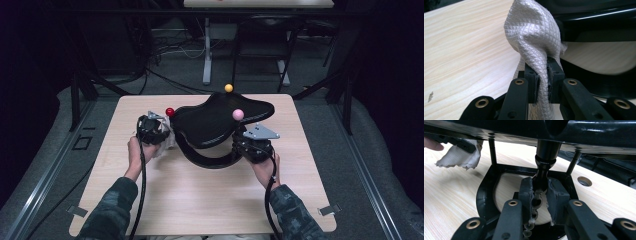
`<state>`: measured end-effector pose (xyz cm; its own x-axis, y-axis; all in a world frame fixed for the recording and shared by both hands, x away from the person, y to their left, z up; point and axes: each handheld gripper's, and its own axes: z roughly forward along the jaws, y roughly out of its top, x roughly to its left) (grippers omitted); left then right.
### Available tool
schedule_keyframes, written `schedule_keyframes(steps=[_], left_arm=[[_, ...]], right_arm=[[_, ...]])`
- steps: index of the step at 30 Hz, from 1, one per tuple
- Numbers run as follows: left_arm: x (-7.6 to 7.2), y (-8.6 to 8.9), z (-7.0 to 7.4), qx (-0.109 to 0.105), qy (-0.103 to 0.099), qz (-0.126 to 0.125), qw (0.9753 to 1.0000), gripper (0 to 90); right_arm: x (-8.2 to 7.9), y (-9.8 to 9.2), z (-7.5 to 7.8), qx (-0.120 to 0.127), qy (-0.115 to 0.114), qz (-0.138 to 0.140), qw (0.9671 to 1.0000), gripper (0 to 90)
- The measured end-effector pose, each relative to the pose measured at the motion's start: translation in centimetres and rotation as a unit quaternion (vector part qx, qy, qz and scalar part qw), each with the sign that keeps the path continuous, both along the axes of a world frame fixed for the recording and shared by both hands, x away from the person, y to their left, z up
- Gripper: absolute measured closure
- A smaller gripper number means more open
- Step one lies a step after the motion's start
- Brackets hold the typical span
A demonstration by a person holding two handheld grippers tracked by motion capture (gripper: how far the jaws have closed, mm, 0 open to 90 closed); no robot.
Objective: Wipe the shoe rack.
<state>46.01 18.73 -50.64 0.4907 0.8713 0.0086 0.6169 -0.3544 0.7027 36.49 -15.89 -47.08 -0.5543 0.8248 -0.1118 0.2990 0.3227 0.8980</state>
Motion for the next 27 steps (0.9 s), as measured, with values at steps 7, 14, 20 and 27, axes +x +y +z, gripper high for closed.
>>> schedule_keyframes(steps=[7, 14, 20, 27], left_arm=[[-0.7, 0.6, -1.0, -0.004, -0.001, 0.016, 0.9999, 80.9], [-3.8, 0.1, -1.5, -0.034, -0.018, -0.006, 0.9992, 80.6], [-6.9, -1.1, -2.9, -0.052, -0.032, -0.023, 0.9979, 80.1], [-8.7, -3.0, -3.8, -0.049, -0.036, -0.045, 0.9971, 80.1]], right_arm=[[0.0, 0.0, 0.0, 0.002, -0.002, 0.001, 1.0, 74.4], [0.0, 0.0, 0.0, 0.001, -0.002, -0.004, 1.0, 74.3], [0.0, 0.0, 0.0, 0.001, -0.001, -0.005, 1.0, 74.2], [0.0, 0.0, 0.0, 0.002, 0.0, -0.005, 1.0, 74.2]])
